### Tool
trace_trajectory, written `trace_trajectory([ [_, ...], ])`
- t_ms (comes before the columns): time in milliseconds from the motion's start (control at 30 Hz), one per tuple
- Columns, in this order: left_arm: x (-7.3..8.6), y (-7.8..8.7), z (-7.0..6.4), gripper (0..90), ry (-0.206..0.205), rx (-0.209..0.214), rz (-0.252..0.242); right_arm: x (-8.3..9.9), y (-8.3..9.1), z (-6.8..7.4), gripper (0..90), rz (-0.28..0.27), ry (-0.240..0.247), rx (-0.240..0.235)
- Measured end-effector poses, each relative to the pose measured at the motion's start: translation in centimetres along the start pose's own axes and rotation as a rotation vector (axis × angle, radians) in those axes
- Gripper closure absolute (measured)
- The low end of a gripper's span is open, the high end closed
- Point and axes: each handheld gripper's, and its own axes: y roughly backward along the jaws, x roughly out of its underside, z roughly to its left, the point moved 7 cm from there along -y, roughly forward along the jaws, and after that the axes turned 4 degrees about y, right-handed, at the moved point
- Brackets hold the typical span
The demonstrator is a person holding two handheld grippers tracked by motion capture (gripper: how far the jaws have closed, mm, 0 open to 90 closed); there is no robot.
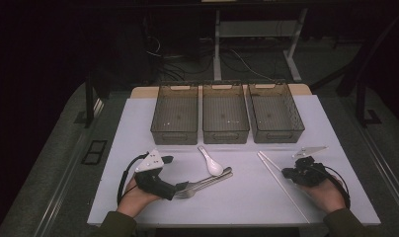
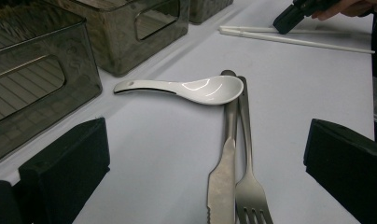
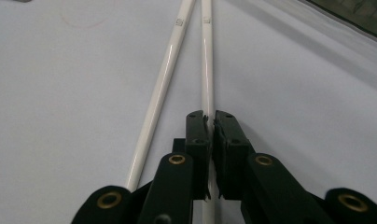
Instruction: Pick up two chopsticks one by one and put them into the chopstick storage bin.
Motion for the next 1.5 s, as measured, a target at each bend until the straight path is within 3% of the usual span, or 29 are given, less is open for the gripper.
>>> trace_trajectory([
  [167,0.0,0.0,0.0,0.0,0.0,0.001,-0.001,0.0,0.2,-0.4,84.6,-0.01,-0.017,0.002],
  [433,-0.1,0.0,0.0,0.0,-0.001,0.003,-0.004,-0.3,1.7,-1.1,84.6,-0.077,-0.051,-0.022],
  [833,-0.1,0.0,-0.1,0.0,0.0,0.008,-0.01,-1.4,3.5,-1.1,84.6,-0.147,-0.057,-0.055],
  [1133,-0.2,0.0,0.0,0.0,0.009,0.012,-0.016,-4.1,4.9,-0.1,84.6,-0.212,-0.027,-0.112],
  [1500,-0.3,0.0,-0.1,0.0,0.009,0.011,-0.027,-8.0,4.9,0.6,84.5,-0.23,0.013,-0.133],
])
